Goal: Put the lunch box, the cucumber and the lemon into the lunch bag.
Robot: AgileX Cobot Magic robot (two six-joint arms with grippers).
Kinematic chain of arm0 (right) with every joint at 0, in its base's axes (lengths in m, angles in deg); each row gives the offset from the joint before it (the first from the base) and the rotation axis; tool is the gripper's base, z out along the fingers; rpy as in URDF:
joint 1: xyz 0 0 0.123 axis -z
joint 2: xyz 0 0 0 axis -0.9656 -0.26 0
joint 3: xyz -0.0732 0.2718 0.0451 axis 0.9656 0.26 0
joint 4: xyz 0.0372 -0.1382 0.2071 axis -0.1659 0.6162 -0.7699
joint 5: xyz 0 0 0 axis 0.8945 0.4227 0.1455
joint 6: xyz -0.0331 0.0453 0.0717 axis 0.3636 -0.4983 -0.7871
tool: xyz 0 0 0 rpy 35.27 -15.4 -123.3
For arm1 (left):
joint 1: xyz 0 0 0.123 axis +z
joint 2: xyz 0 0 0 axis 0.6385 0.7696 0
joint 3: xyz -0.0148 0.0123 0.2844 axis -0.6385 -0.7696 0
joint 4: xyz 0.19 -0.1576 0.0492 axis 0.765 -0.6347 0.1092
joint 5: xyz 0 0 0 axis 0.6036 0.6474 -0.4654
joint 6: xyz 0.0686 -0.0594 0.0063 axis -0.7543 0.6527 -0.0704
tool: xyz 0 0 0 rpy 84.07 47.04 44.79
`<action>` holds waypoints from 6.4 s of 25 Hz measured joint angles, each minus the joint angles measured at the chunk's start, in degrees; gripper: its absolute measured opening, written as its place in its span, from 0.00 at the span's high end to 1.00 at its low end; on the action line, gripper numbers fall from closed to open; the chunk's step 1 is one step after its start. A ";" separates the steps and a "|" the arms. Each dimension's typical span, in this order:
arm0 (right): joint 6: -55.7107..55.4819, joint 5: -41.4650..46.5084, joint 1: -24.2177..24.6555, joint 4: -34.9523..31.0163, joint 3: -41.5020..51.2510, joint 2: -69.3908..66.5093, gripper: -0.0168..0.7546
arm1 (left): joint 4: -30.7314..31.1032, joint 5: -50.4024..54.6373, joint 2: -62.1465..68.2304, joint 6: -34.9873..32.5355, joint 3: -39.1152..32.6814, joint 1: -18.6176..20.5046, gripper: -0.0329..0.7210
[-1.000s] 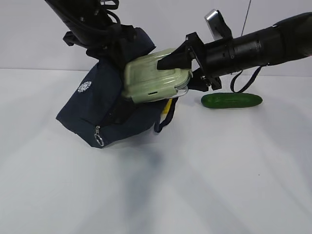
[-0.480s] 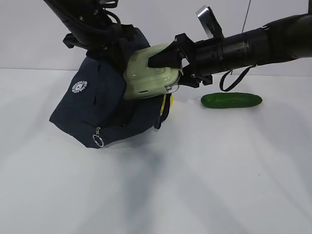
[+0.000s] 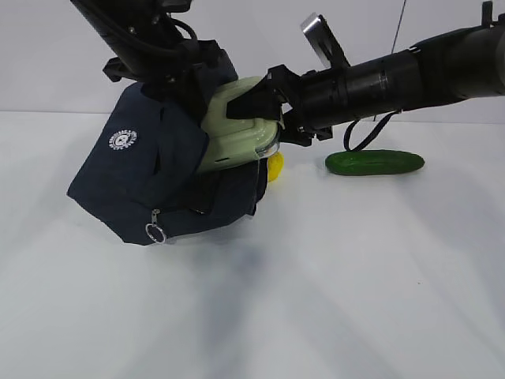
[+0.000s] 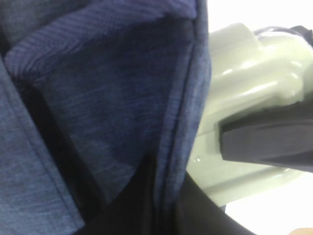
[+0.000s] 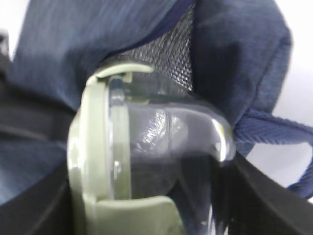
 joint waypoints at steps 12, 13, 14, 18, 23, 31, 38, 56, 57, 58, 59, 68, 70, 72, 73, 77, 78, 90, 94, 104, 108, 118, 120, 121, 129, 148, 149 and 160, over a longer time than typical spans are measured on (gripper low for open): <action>8.17 10.30 -0.09 7.18 -0.77 -0.22 0.30 | -5.49 3.10 -0.27 0.00 0.00 4.00 0.94; 8.50 11.46 -0.12 7.68 -1.55 -0.22 0.30 | -7.20 3.27 -0.27 -0.26 0.00 4.89 0.94; 8.77 12.11 -0.21 7.96 -2.82 -0.22 0.30 | -8.76 3.37 -0.27 -0.91 0.00 5.94 0.94; 9.79 13.26 -0.32 11.96 -8.44 -0.22 0.30 | -13.80 3.40 -0.36 -3.02 0.13 7.85 0.94; 10.08 16.10 -0.32 18.43 -13.65 -0.35 0.30 | -18.40 4.12 -0.49 -4.98 0.13 7.97 0.94; 10.17 17.75 -0.65 22.17 -15.26 -0.35 0.30 | -21.36 5.67 -0.49 -5.74 0.13 7.97 0.95; 10.17 14.89 -0.77 24.16 -15.61 -0.35 0.30 | -25.30 6.14 -0.49 -6.40 0.13 8.86 0.95; 9.98 6.26 -0.86 24.88 -15.61 -0.35 0.30 | -26.76 6.23 -0.49 -6.82 0.13 8.84 0.95; 9.98 6.26 -0.86 24.88 -15.61 -0.35 0.30 | -26.76 6.23 -0.49 -6.82 0.13 8.84 0.95; 9.98 6.26 -0.86 24.88 -15.61 -0.35 0.30 | -26.85 6.23 -0.49 -6.82 0.13 8.84 0.95; 9.98 6.26 -0.86 24.88 -15.61 -0.35 0.30 | -26.88 6.23 -0.49 -6.82 0.13 8.84 0.95; 8.64 7.74 -0.86 24.25 -15.61 -0.35 0.21 | -27.66 6.35 -0.49 -6.82 0.13 8.84 0.95; 7.94 7.96 -0.86 23.03 -15.81 -0.24 0.15 | -27.89 6.35 -0.49 -6.82 0.13 8.84 0.95; 7.65 7.96 -0.86 22.80 -16.06 0.09 0.14 | -27.87 6.46 -0.49 -6.96 0.03 8.84 0.95; 7.49 7.96 -0.86 22.80 -16.06 0.21 0.14 | -27.67 6.73 -0.37 -7.07 -0.07 8.84 0.95; 7.05 7.96 -0.86 22.91 -16.06 0.21 0.14 | -27.57 6.86 -0.26 -7.29 -0.07 8.84 0.95; 6.95 8.11 -0.86 23.04 -16.06 0.21 0.14 | -27.27 6.86 -0.26 -7.29 -0.07 8.84 0.95; 6.63 13.59 -0.86 23.80 -16.19 0.21 0.23 | -19.80 6.22 -0.26 -7.55 -0.07 10.36 0.95; 2.92 16.37 -0.86 28.82 -18.92 0.21 0.24 | -19.80 5.70 -0.38 -7.55 -0.07 13.55 0.95; -9.90 18.73 -0.86 47.78 -28.39 0.29 0.24 | -19.38 5.89 -3.40 -8.69 -0.07 17.29 0.95; -20.36 19.00 -0.86 60.27 -28.63 0.33 0.24 | -19.14 6.26 -3.40 -9.24 -0.07 17.29 0.95; -24.41 14.81 -0.86 90.73 -28.73 -0.55 0.24 | -19.24 6.40 -3.40 -10.07 -0.07 17.29 0.95; -23.34 14.65 -0.86 93.49 -28.73 -2.44 0.24 | -19.24 6.40 -3.40 -10.19 -0.07 17.29 0.95; -22.74 14.52 -0.86 94.38 -28.73 -3.35 0.24 | -19.24 6.44 -3.40 -10.28 -0.07 17.29 0.95; -14.86 13.18 -0.86 100.81 -29.02 -11.99 0.24 | -19.13 6.44 -3.40 -10.90 -0.07 17.29 0.95; -8.13 15.00 1.35 101.99 -42.74 -23.33 0.24 | -19.13 7.10 -3.40 -11.90 -0.07 17.29 0.95; -7.89 15.79 1.46 102.27 -42.74 -23.39 0.25 | -19.13 7.10 -3.40 -12.01 -0.07 17.29 0.95; -2.68 14.72 1.81 103.69 -42.74 -23.50 0.29 | -19.13 7.22 -3.40 -12.58 -0.07 17.29 0.95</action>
